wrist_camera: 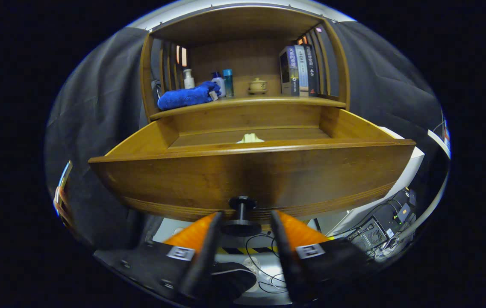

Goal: Pull open the drawer, take out the items inside it, and place them on the countertop above the cabinet.

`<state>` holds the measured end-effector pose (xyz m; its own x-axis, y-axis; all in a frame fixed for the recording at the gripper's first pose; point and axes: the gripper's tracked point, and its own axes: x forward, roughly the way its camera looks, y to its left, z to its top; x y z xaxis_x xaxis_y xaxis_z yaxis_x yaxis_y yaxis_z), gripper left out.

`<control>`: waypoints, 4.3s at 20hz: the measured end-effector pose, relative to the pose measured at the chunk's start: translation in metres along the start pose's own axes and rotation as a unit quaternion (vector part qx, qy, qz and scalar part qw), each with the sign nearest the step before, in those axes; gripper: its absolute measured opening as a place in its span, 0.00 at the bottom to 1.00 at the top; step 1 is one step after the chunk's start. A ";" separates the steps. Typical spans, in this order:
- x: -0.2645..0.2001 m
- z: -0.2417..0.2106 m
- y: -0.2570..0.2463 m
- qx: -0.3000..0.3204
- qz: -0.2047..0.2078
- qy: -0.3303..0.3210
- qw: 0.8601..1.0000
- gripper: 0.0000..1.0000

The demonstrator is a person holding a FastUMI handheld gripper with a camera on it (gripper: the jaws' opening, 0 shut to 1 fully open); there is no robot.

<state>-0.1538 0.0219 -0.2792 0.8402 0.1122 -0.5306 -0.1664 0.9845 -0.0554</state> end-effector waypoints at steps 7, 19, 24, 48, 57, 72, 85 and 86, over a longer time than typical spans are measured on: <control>-0.043 0.050 0.009 0.015 0.029 -0.040 0.999 0.99; -0.003 0.180 0.021 -0.012 0.039 -0.060 0.997 0.99; 0.066 0.182 0.010 -0.054 0.009 0.026 0.998 0.99; 0.105 0.158 0.015 0.001 0.005 0.237 0.971 0.24; 0.085 0.271 0.001 -0.012 -0.003 0.175 0.984 0.24; 0.200 0.336 0.014 -0.036 -0.003 0.197 0.980 0.24; 0.233 0.331 0.009 -0.013 -0.014 0.187 0.982 0.47; 0.229 0.333 0.009 -0.008 -0.013 0.175 0.984 0.56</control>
<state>0.2089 0.1013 -0.1192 0.6157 0.0308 -0.7874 -0.1576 0.9838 -0.0848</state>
